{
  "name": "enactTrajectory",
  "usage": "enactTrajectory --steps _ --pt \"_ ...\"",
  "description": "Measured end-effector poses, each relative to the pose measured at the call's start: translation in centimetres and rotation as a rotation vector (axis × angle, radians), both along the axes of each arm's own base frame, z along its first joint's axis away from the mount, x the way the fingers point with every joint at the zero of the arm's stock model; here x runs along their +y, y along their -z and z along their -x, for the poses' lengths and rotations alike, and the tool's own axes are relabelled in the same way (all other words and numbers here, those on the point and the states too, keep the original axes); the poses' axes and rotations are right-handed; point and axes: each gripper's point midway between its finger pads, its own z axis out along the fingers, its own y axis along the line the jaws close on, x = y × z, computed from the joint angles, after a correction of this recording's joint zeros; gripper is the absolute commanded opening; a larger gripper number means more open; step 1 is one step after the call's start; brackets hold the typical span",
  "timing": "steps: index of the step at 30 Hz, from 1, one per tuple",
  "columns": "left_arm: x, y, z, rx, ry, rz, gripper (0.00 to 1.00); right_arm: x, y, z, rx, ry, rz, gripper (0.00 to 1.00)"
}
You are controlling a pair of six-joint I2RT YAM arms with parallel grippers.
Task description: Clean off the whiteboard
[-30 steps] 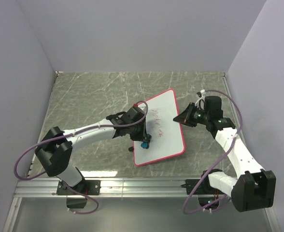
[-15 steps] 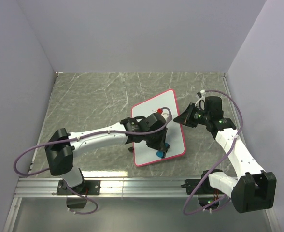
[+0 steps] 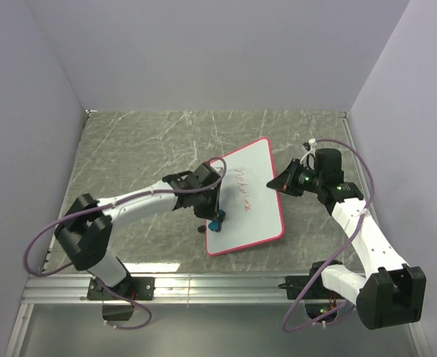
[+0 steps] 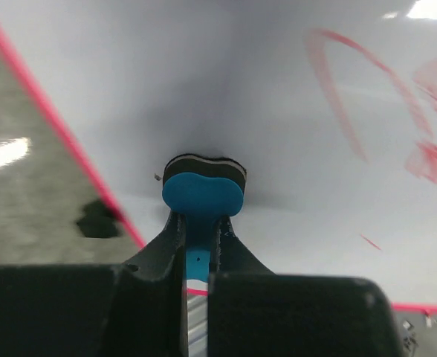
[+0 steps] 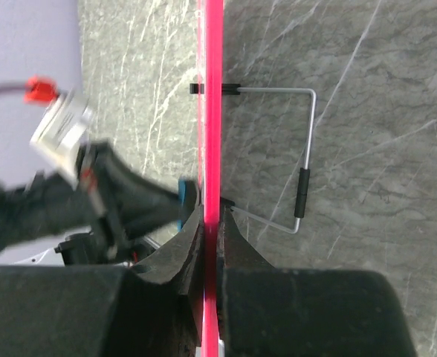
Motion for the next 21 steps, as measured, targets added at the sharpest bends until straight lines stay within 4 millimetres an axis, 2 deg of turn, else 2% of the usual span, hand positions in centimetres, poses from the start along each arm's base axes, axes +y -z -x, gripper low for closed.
enactTrajectory --steps 2,5,7,9,12,14,16,18,21 --pt "1.1 0.8 -1.5 0.013 -0.029 -0.054 0.0 0.0 0.0 0.0 0.002 0.002 -0.001 0.0" --pt "0.4 0.2 -2.0 0.012 0.001 -0.088 0.0 0.0 0.0 0.0 0.002 0.005 0.0 0.0" --pt "-1.7 -1.7 -2.1 -0.027 0.042 -0.064 0.0 0.0 -0.1 0.1 0.0 0.005 0.0 0.0" --pt "-4.9 -4.4 -1.7 -0.074 0.1 -0.006 0.0 0.0 -0.1 0.1 -0.002 0.005 0.001 0.0" --pt "-9.6 -8.2 0.1 -0.129 0.197 0.095 0.0 0.0 -0.1 0.2 -0.001 0.008 0.002 0.0" --pt "-11.4 -9.5 1.5 -0.14 0.244 0.135 0.0 -0.1 -0.1 0.2 0.0 0.01 0.003 0.0" --pt "-11.9 -9.7 2.3 -0.134 0.264 0.145 0.0 -0.1 -0.1 0.3 0.0 0.012 0.005 0.0" --pt "-11.7 -9.2 2.3 -0.124 0.257 0.143 0.0 -0.2 -0.1 0.3 0.003 0.016 0.009 0.0" --pt "-10.1 -7.7 1.4 -0.102 0.217 0.144 0.0 -0.3 0.0 0.3 0.007 0.019 0.013 0.0"
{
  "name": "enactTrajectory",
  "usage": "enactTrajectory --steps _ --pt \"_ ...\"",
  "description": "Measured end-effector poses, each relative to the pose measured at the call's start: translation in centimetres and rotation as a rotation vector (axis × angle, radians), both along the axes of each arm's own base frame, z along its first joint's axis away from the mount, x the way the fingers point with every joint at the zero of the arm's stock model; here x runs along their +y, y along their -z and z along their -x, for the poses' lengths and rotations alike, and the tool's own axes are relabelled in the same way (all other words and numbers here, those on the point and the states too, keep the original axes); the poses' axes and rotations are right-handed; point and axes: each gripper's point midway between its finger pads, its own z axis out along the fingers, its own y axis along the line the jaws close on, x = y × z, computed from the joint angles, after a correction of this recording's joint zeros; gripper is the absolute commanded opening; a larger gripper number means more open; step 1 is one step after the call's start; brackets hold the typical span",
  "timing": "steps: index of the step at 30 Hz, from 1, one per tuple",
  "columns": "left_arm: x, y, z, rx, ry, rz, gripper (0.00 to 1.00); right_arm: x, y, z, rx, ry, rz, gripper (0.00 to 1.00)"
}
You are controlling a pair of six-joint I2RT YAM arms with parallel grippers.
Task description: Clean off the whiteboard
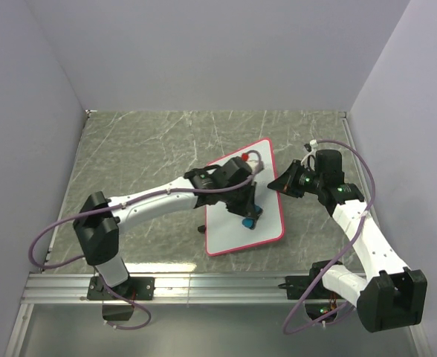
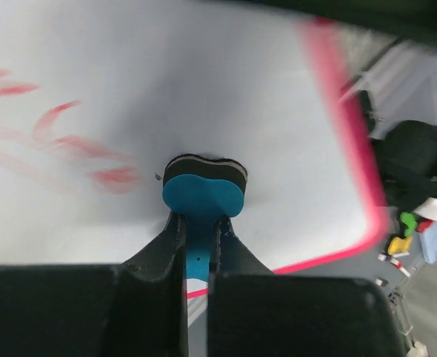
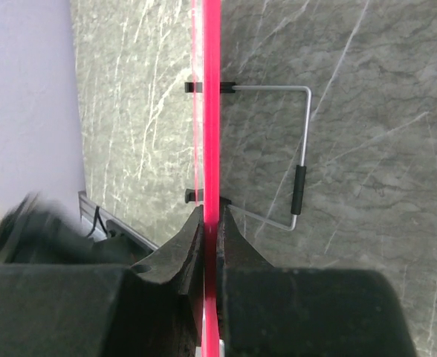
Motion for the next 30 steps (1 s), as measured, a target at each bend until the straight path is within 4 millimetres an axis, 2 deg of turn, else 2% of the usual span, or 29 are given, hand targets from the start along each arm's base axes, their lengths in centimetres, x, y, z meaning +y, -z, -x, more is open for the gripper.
enactTrajectory --steps 2,7,10,14,18,22,26,30 --pt "2.2 1.5 -1.0 0.022 -0.05 -0.014 0.0 0.0 0.0 0.0 -0.001 0.0 -0.001 0.0" --pt "9.6 7.4 -3.4 0.111 -0.23 -0.141 0.0 0.0 -0.1 0.1 -0.001 0.002 -0.003 0.0" --pt "11.2 8.8 -3.0 0.135 -0.259 -0.178 0.0 0.0 -0.2 0.1 -0.001 0.001 -0.003 0.0" --pt "10.3 8.2 -1.1 0.123 -0.215 -0.165 0.0 0.0 -0.2 0.1 -0.001 0.002 -0.003 0.0" --pt "7.9 6.5 1.9 0.093 -0.125 -0.13 0.0 0.0 -0.1 0.1 -0.001 0.002 -0.002 0.0" --pt "5.2 4.0 3.7 0.08 -0.058 -0.064 0.0 0.0 -0.1 0.1 -0.003 -0.002 -0.002 0.0" --pt "3.6 2.4 4.3 0.067 -0.034 -0.012 0.0 0.1 -0.2 0.1 -0.004 -0.003 -0.004 0.0" --pt "4.0 2.5 3.4 0.068 -0.058 -0.014 0.0 0.1 -0.2 0.1 -0.004 -0.003 -0.003 0.0"
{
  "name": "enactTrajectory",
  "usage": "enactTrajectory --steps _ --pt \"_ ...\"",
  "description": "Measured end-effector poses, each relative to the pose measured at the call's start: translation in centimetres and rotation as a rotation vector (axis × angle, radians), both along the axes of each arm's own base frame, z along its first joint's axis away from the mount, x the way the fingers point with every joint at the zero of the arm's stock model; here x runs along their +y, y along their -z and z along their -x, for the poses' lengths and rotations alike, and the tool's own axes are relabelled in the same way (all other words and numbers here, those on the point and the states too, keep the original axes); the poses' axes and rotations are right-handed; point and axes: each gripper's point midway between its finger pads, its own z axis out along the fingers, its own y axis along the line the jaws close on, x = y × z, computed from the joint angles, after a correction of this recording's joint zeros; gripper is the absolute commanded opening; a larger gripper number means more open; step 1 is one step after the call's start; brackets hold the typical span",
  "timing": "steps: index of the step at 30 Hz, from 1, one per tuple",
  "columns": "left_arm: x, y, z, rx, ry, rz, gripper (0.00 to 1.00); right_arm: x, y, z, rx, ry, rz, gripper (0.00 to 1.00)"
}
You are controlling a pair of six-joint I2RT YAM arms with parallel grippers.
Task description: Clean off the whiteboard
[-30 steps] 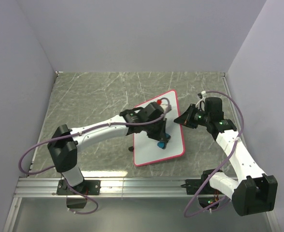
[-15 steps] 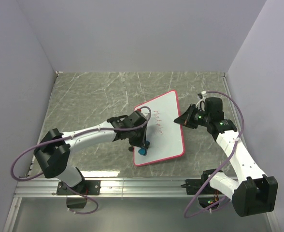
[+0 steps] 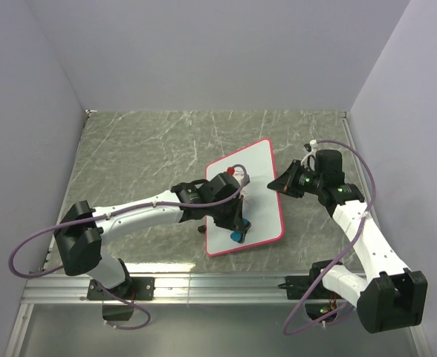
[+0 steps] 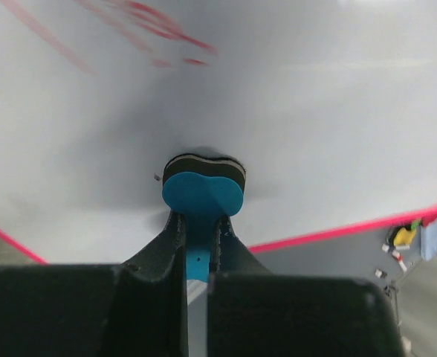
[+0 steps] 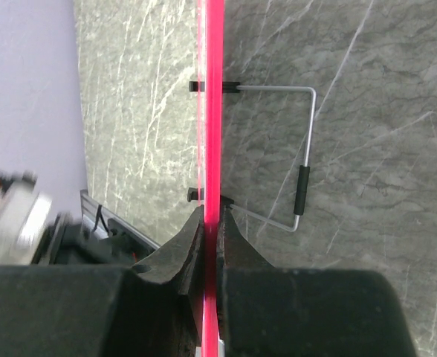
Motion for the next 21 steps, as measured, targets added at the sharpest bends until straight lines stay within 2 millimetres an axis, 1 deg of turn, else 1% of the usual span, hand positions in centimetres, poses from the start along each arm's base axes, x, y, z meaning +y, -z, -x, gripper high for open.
enactTrajectory --steps 2,5,7,8,9,11,12,15,18,19,21 --pt "0.9 0.7 -1.1 0.006 -0.034 -0.012 0.0 0.0 0.0 0.0 0.0 0.0 0.001 0.0" --pt "4.1 3.2 -3.3 0.036 -0.115 -0.074 0.0 0.0 0.0 0.0 0.001 0.0 0.001 0.0" --pt "6.1 4.5 -4.4 0.052 -0.165 -0.12 0.0 0.0 0.0 0.0 0.001 0.0 0.001 0.0" --pt "7.1 4.9 -4.9 0.063 -0.19 -0.143 0.0 0.0 0.0 0.0 0.001 0.0 0.001 0.0" --pt "7.6 5.0 -5.4 0.064 -0.205 -0.153 0.0 0.0 0.0 0.0 0.001 0.0 0.001 0.0" --pt "8.0 4.8 -6.1 0.058 -0.213 -0.163 0.0 0.0 0.0 0.0 0.001 -0.001 0.0 0.0" --pt "7.6 4.5 -6.3 0.056 -0.21 -0.161 0.0 0.0 0.0 0.0 0.001 -0.001 0.0 0.0" --pt "5.0 2.9 -7.2 0.034 -0.176 -0.128 0.0 0.0 0.0 0.0 0.002 -0.002 -0.001 0.0" --pt "1.2 0.8 -7.6 0.001 -0.12 -0.077 0.0 0.1 0.1 -0.1 0.002 -0.003 -0.002 0.0" --pt "0.0 0.2 -7.4 -0.01 -0.1 -0.062 0.0 0.0 0.1 -0.1 0.001 -0.002 -0.001 0.0" --pt "-1.8 -1.0 -6.9 -0.026 -0.065 -0.046 0.0 -0.1 0.2 -0.1 0.008 0.003 0.0 0.0"
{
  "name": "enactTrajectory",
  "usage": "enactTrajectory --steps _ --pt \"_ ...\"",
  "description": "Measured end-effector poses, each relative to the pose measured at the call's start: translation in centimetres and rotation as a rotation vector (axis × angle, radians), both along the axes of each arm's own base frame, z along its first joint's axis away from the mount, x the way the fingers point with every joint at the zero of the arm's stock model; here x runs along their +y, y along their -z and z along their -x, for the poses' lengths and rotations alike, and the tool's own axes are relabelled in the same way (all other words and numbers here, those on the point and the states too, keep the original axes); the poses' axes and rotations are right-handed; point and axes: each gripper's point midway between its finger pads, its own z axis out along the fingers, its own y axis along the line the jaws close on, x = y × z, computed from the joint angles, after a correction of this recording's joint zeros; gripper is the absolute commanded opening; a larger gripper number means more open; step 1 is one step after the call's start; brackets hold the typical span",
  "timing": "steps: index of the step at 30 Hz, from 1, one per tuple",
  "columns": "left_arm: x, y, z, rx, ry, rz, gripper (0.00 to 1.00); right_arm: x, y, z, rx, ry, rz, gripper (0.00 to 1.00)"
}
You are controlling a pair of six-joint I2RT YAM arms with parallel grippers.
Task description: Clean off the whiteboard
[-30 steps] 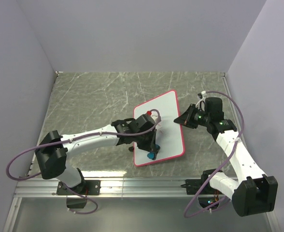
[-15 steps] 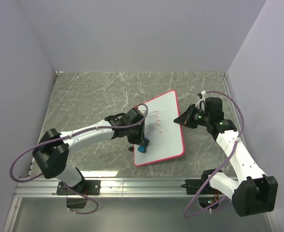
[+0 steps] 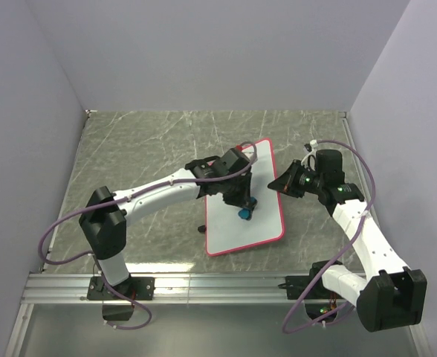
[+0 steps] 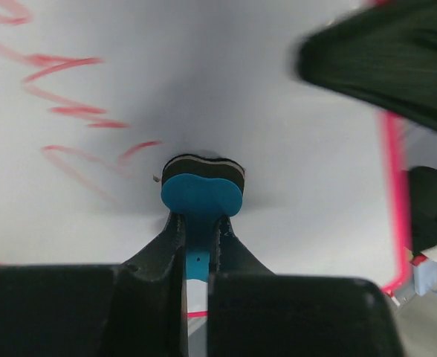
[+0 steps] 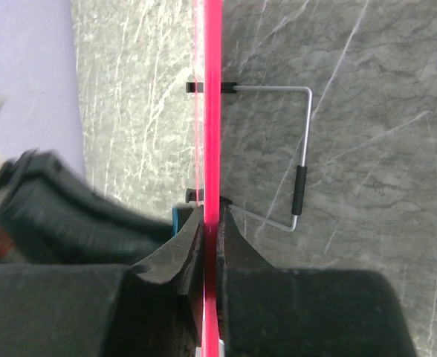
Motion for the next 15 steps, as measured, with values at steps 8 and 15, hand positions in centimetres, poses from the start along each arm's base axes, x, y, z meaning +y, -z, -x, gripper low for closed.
enactTrajectory --steps 8,15 --pt "-3.5 -2.7 2.4 -0.013 0.075 0.086 0.0 0.0 0.0 0.0 0.0 -0.002 0.0 0.0" --pt "0.3 0.4 0.7 0.045 0.0 0.08 0.0 0.0 0.1 0.0 0.001 -0.003 0.001 0.0"
